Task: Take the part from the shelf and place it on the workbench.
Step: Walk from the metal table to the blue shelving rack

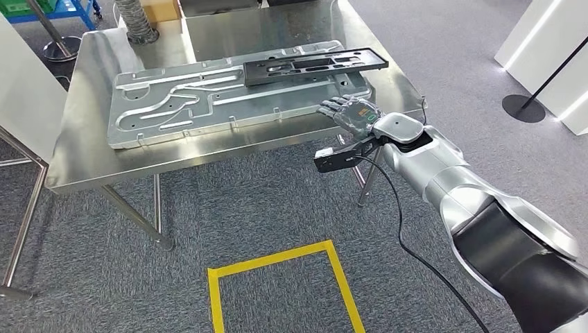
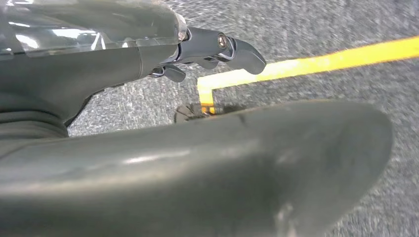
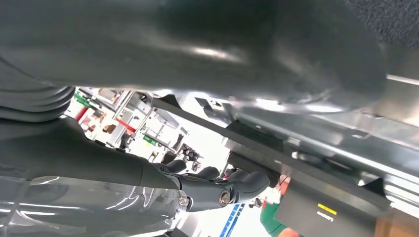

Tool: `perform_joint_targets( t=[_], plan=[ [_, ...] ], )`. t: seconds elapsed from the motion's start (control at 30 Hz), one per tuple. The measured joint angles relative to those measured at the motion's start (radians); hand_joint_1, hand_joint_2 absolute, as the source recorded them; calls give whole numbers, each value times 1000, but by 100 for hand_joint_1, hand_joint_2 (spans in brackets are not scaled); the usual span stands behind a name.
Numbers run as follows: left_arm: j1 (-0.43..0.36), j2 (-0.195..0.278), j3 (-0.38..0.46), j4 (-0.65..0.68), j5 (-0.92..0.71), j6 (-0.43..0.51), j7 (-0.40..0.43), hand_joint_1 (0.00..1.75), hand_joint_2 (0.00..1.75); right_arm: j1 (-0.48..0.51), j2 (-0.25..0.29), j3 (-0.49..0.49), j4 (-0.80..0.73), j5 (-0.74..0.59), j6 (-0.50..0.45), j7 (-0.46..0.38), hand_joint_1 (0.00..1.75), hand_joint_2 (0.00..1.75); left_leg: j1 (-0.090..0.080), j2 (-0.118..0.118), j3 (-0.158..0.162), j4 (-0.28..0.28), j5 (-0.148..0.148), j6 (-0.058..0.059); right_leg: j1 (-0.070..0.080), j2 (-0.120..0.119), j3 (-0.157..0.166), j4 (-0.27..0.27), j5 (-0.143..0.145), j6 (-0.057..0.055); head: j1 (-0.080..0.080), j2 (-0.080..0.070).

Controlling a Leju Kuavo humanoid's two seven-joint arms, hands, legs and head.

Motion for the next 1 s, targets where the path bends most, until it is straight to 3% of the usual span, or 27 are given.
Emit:
perform_joint_targets(
  t=[0.07, 0.1, 0.17, 0.2, 0.23, 0.3, 0.33, 0.37, 0.4, 0.43, 0.5, 0.57, 0.6, 0.67, 0.7, 0.73, 0.8, 0.83, 0.87, 0.9, 0.93, 1.0],
  plan=[
    [-2, 0, 0, 0, 0, 0, 0, 0, 0, 0, -1, -2, 0, -1, -2, 1, 0, 0, -4, -3, 73, -111, -37, 15, 0, 1, -13, 7, 17, 13, 0, 0],
    [-2, 0, 0, 0, 0, 0, 0, 0, 0, 0, -1, -3, 1, -1, -2, 1, 0, 0, -8, -3, 81, -132, -44, 26, -1, 1, -15, 5, 27, 20, 0, 0],
    [-2, 0, 0, 0, 0, 0, 1, 0, 0, 1, 0, -3, 3, -2, -3, 2, 0, 0, -8, -2, 67, -135, -28, 46, -4, 2, -21, 5, 33, 31, 0, 0],
    [-4, 0, 0, 0, 0, 0, 1, 0, 0, 2, 2, -3, 4, -2, -2, 2, 0, 0, -8, 0, 58, -136, -16, 55, -6, 4, -30, 21, 10, 35, 0, 0],
    [-6, 0, 0, 0, 0, 0, 2, 0, 0, 3, 5, -4, 7, -2, -2, 4, 0, 0, -7, 1, 48, -138, -2, 63, -7, 7, -44, 58, -31, 38, 0, 0],
    [-11, 0, 0, 0, -1, -1, 2, 0, 0, 3, 15, -8, 13, -2, 0, 8, 0, 0, -9, 3, 18, -136, 24, 71, -8, 13, -80, 191, -137, 40, 0, 0],
    [-12, 0, 0, 0, -2, -1, 2, 0, 0, 5, 21, -11, 17, -2, 2, 11, 0, 0, -11, 4, 2, -135, 36, 72, -8, 15, -93, 260, -169, 41, 0, 0],
    [-12, 0, -1, 0, -3, -2, 2, 0, 0, 8, 28, -14, 21, -3, 3, 13, 0, 0, -12, 6, -14, -134, 48, 72, -8, 15, -95, 307, -177, 41, 0, 0],
    [-12, 0, -1, 0, -4, -2, 2, 0, 0, 11, 35, -17, 25, -3, 4, 15, 0, 0, -14, 7, -29, -134, 59, 71, -8, 16, -80, 319, -164, 39, 0, 0],
    [-12, 0, -1, 0, -6, -2, 2, 0, 0, 13, 42, -20, 29, -3, 4, 17, 0, 0, -15, 9, -42, -134, 69, 69, -8, 16, -48, 293, -139, 36, 0, 0],
    [-12, 0, -2, 0, -9, -3, 4, 0, 0, 15, 53, -28, 35, -3, 2, 20, 0, 0, -18, 12, -62, -132, 87, 63, -4, 15, 57, 159, -114, 25, 0, 0],
    [-12, 0, -3, 0, -14, -6, 8, 0, 0, 15, 63, -40, 39, -4, -4, 20, 0, 0, -20, 17, -73, -133, 104, 52, 3, 16, 138, 32, -133, 16, 0, 0],
    [-12, 1, -4, 0, -17, -7, 11, 0, 0, 17, 66, -46, 42, -5, -7, 20, 0, 0, -20, 20, -75, -135, 113, 46, 7, 17, 152, 2, -141, 13, 0, 0],
    [-10, 2, -7, 0, -24, -11, 19, 0, 0, 29, 69, -59, 48, -11, -13, 17, 0, 0, -17, 23, -81, -140, 122, 33, 5, 22, 144, -12, -127, 3, 0, 0],
    [-8, 3, -9, 0, -27, -14, 22, 0, 0, 36, 69, -65, 50, -15, -16, 14, 0, 0, -16, 22, -88, -129, 104, 27, 3, 23, 136, -14, -116, -4, 0, 0],
    [-6, 4, -11, 0, -29, -16, 25, 0, 0, 43, 68, -73, 53, -20, -20, 12, 0, 0, -16, 20, -100, -98, 67, 22, 1, 24, 126, -17, -103, -11, 0, 0],
    [-4, 7, -16, 0, -32, -18, 27, 0, 0, 56, 60, -90, 55, -31, -29, 8, 0, 0, -13, 18, -133, 23, -36, 15, 1, 28, 99, -17, -80, -19, 0, 0],
    [-3, 8, -19, 0, -32, -20, 27, 0, 0, 65, 52, -100, 56, -36, -34, 5, 0, 0, -13, 18, -146, 93, -73, 13, 2, 30, 85, -17, -69, -20, 0, 0],
    [-4, 9, -22, 0, -33, -21, 27, 0, 0, 77, 45, -109, 56, -41, -38, 3, 0, 0, -13, 18, -148, 143, -85, 12, 3, 32, 71, -16, -58, -20, 0, 0],
    [-4, 10, -23, 0, -33, -22, 27, 0, 0, 89, 37, -118, 56, -46, -40, 0, 0, 0, -13, 17, -135, 163, -74, 14, 4, 34, 58, -14, -48, -20, 0, 0],
    [-4, 10, -24, 0, -33, -23, 27, 0, 0, 103, 30, -128, 57, -52, -43, -2, 0, 0, -14, 17, -105, 144, -48, 18, 6, 36, 45, -13, -38, -19, 0, 0],
    [-5, 15, -25, 0, -32, -23, 26, 0, 0, 127, 24, -149, 59, -66, -48, -9, 0, 0, -20, 15, -3, 17, -11, 39, 9, 42, 26, -12, -21, -16, 0, 0]
  ],
)
